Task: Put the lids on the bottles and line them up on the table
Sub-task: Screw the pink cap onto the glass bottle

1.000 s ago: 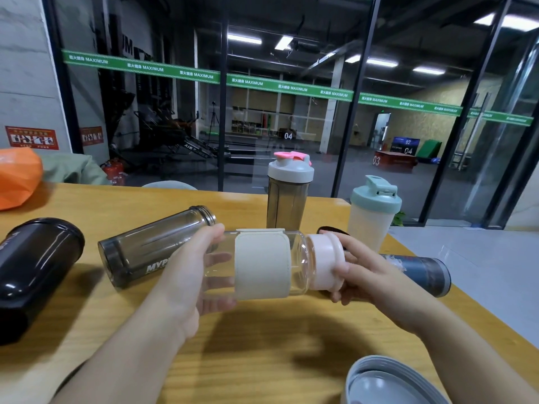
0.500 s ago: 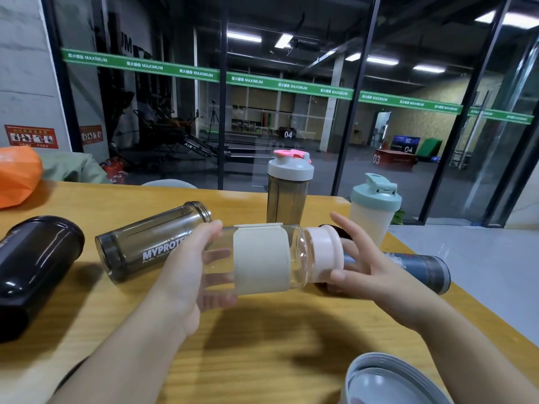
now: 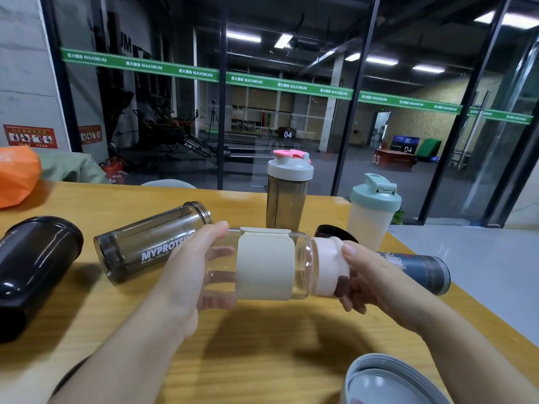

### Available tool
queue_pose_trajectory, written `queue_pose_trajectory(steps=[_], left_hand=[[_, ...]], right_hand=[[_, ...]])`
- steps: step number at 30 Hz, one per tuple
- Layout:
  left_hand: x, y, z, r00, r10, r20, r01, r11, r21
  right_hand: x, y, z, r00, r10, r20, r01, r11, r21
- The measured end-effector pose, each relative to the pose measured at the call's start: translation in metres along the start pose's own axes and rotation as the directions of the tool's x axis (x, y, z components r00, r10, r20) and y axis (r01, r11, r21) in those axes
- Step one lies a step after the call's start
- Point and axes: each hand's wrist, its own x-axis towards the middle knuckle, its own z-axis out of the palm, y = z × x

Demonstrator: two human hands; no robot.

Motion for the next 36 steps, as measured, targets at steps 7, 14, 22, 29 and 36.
queue_pose_trajectory(steps=[7, 14, 22, 29, 36], left_hand=[[0.0, 0.0, 0.002, 0.999, 0.032, 0.008, -0.032, 0.999, -0.007], [-0.001, 0.001, 0.0, 0.998, 0.008, -0.056, -0.01, 0.999, -0.03], [-0.001, 0.001, 0.0, 0.999, 0.028, -0.023, -0.028, 1.0, 0.002], [-0.002, 0.001, 0.002, 0.999, 0.051, 0.006, -0.051, 0.998, 0.026], [0.0, 0.0, 0.001, 0.999, 0.047, -0.022, -0.047, 0.999, 0.003]], right_hand=[[-0.002, 0.009, 0.0, 0.999, 0.044, 0.012, -0.044, 0.999, -0.02], [-0.002, 0.003, -0.005, 0.976, -0.209, 0.069, 0.199, 0.972, 0.122], [0.0, -0.001, -0.001, 0.997, -0.079, 0.015, 0.077, 0.992, 0.102], [0.0, 0.0, 0.0, 0.999, 0.007, 0.033, -0.008, 1.0, 0.022], [-0.002, -0.001, -0.001, 0.993, -0.116, -0.01, 0.117, 0.992, 0.057]])
